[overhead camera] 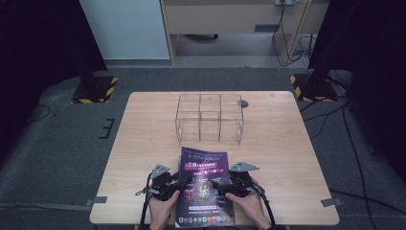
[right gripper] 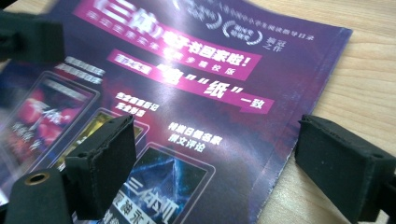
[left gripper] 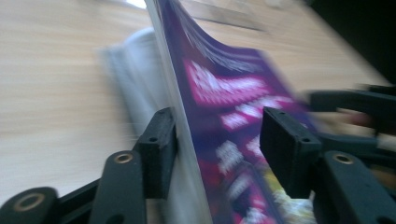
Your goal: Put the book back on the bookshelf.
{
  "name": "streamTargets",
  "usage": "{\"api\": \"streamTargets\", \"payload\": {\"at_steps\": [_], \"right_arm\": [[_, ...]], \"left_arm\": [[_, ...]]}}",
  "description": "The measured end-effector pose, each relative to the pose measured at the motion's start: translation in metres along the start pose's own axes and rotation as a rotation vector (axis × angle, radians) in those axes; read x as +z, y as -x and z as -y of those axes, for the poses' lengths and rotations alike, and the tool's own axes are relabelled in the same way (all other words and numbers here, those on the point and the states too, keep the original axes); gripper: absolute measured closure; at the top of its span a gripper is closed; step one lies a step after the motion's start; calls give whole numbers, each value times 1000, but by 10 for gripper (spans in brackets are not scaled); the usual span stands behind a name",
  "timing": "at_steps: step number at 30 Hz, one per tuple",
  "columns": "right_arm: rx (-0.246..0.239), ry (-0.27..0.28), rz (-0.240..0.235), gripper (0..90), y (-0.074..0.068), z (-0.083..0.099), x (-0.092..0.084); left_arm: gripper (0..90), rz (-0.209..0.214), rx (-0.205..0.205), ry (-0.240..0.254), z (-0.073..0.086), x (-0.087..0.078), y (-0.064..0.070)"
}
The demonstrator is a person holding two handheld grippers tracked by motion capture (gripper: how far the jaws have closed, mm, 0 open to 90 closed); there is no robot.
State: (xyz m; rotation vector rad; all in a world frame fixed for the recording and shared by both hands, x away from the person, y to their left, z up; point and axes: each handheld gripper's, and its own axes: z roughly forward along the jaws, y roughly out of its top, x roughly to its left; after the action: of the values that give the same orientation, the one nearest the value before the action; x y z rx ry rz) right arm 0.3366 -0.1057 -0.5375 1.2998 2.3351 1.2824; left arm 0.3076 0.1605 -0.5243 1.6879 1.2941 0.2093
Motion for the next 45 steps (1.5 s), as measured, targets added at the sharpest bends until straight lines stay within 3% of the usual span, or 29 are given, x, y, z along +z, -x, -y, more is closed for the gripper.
{"api": "streamTargets", "payload": {"at_steps": [1, 2, 10, 13, 16, 19, 23, 25, 28, 31, 40, 45], "right_arm": [[1, 1, 1, 127, 0, 0, 0], [9, 2, 1, 127, 0, 0, 0], [18, 6, -4, 128, 2, 0, -1], [23, 10, -5, 127, 2, 1, -1], [32, 10, -3, 128, 3, 1, -2], [31, 9, -3, 128, 3, 1, -2], [33, 12, -1, 127, 3, 1, -2], [36, 12, -1, 128, 4, 1, -2], [36, 12, -1, 128, 4, 1, -2], [34, 13, 0, 128, 4, 1, -2], [42, 19, 3, 154, 5, 1, -3], [42, 27, 17, 152, 8, 1, -5]], "left_arm": [[431, -23, 45, -16, 0, 1, 4], [420, -35, 61, -20, 0, 2, 6], [441, -44, 28, -68, 0, 9, -7], [443, -42, 41, -67, -1, 10, -8], [478, -43, 28, -56, -1, 11, -8], [548, 1, 8, -18, -4, 5, -7], [578, 36, 46, -8, -7, 2, -1], [579, 17, 64, -26, -6, 4, 0], [601, -17, 58, -46, -6, 7, -2], [702, -28, 52, -44, -6, 6, -4], [792, -27, 98, -27, -9, 2, 3], [808, 1, 110, 30, -12, -6, 11]]}}
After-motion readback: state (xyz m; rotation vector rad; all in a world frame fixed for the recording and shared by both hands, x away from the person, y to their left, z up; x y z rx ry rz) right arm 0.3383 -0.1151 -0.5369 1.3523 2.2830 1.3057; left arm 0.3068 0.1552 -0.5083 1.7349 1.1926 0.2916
